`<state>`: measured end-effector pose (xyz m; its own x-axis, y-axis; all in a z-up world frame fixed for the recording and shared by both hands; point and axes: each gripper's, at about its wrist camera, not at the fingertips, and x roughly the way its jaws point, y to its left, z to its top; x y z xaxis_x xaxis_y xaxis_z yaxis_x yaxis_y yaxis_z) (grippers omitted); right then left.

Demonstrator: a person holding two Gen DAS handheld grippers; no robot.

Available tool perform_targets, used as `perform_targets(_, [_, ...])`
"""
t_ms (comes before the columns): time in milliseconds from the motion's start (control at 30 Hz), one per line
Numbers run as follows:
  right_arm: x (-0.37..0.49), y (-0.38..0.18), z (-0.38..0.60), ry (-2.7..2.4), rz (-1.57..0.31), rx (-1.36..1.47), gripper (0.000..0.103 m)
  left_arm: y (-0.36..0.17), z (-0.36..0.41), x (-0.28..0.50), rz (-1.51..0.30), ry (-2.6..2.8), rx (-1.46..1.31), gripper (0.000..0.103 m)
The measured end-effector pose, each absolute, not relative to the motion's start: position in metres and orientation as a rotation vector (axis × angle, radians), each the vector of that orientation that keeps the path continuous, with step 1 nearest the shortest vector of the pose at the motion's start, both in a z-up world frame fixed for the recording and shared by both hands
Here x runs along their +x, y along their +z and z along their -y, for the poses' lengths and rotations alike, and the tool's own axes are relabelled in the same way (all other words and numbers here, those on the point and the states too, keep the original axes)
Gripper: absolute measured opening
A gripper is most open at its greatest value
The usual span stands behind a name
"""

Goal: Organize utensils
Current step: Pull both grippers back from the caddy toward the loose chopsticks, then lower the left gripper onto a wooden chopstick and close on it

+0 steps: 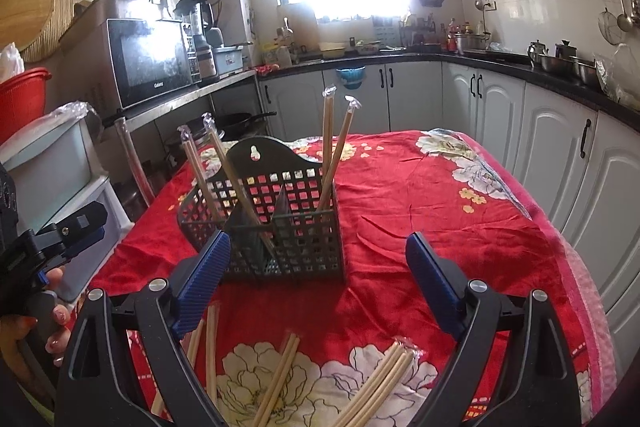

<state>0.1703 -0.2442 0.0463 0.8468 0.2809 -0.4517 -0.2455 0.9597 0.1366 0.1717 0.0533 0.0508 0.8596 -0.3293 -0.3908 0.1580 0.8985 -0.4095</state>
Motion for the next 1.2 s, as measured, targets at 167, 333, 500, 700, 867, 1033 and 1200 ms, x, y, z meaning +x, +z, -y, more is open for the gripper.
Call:
perform_targets(167, [0.166, 0.038, 0.245, 0.281, -0.516, 0.07, 0.087, 0.038, -0.06, 0.173, -0.526, -0.238, -0.398, 0.092])
perform_targets(333, [0.165, 0.026, 0.248, 0.281, -0.557, 0.067, 0.087, 0.025, -0.063, 0.172, -0.582, -0.228, -0.396, 0.092])
perform_targets(500, [0.165, 0.013, 0.254, 0.279, -0.606, 0.073, 0.087, 0.011, -0.053, 0.174, -0.646, -0.252, -0.389, 0.09])
perform_targets(700, [0.165, 0.001, 0.258, 0.291, -0.65, 0.069, 0.086, -0.007, -0.032, 0.18, -0.735, -0.285, -0.363, 0.082])
perform_targets(867, [0.169, -0.014, 0.261, 0.295, -0.706, 0.075, 0.075, -0.025, -0.022, 0.186, -0.81, -0.312, -0.374, 0.073])
perform_targets(1033, [0.178, -0.029, 0.266, 0.297, -0.773, 0.089, 0.061, -0.036, -0.013, 0.191, -0.869, -0.351, -0.388, 0.058])
perform_targets(1200, [0.198, -0.044, 0.279, 0.254, -0.836, 0.105, 0.058, -0.041, -0.004, 0.195, -0.91, -0.363, -0.369, 0.05])
